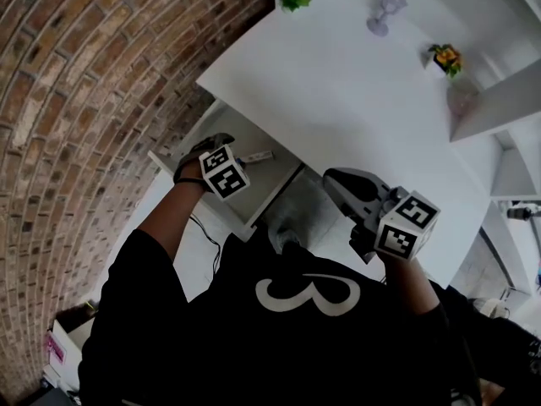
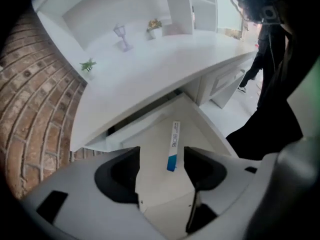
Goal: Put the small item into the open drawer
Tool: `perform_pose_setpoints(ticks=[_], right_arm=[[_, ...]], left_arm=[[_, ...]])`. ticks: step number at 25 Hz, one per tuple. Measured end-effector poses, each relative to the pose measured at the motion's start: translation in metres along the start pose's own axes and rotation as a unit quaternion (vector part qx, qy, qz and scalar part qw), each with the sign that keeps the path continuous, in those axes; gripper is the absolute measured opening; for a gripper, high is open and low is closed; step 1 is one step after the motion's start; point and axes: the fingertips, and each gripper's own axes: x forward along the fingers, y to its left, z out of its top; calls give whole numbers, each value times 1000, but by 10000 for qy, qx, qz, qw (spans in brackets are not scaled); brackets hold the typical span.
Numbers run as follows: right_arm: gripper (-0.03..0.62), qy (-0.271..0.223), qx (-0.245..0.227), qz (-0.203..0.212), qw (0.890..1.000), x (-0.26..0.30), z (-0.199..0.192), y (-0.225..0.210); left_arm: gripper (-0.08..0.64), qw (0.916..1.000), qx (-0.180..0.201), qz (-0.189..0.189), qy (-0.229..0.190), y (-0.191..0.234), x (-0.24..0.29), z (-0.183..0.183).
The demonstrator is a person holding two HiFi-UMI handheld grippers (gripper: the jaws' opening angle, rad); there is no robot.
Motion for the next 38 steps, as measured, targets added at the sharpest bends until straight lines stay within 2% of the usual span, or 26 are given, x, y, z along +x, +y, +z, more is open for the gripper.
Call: perform_pose_setpoints(ticks=[2,4,6,7,10,13,18,20,22,24,28,30,38], right_arm=[[34,-5,-90,147,9999,2,3,10],[34,-28,-188,283,9994,2,8,21],[34,-58,-293,417,9987,1,13,30],[34,-72,-351,483,9982,1,16,35],[34,-105,-511,662,9964,0,25,48],[31,-141,-684,831,9941,-2,34,63],[20,-200,-927,1089,9895,-6,44,83],[11,-240,-929,1154,9887,-8,46,89],[9,-291,-895,1219,9881,-11,49,94],[9,-344,-862,1297,9872,-12,51,98],[9,-449,-796,1404,9859,-13,52,102],[9,-491,-775,1455,9851,-12,51,104],[9,-484,-988,1673,9798,-3,50,118]], left_arm=[[276,9995,-175,120,-245,1,-28,8],[275,9968,-524,183,-583,-1,-57,16],[264,9888,-1058,191,-1037,-5,-88,26],[255,9821,-1357,189,-1289,-8,-105,31],[224,9532,-2212,138,-2057,-19,-154,49],[193,9209,-2837,-10,-2673,-36,-194,62],[113,8706,-3473,67,-3484,-52,-251,74],[23,8463,-3841,160,-3687,-55,-267,74],[9,8220,-4095,189,-3954,-60,-281,75],[3,8053,-4146,211,-4233,-66,-295,78],[3,7869,-4133,272,-4574,-72,-315,84],[3,7821,-4134,321,-4652,-73,-321,85],[3,7851,-4034,522,-4670,-75,-330,83]])
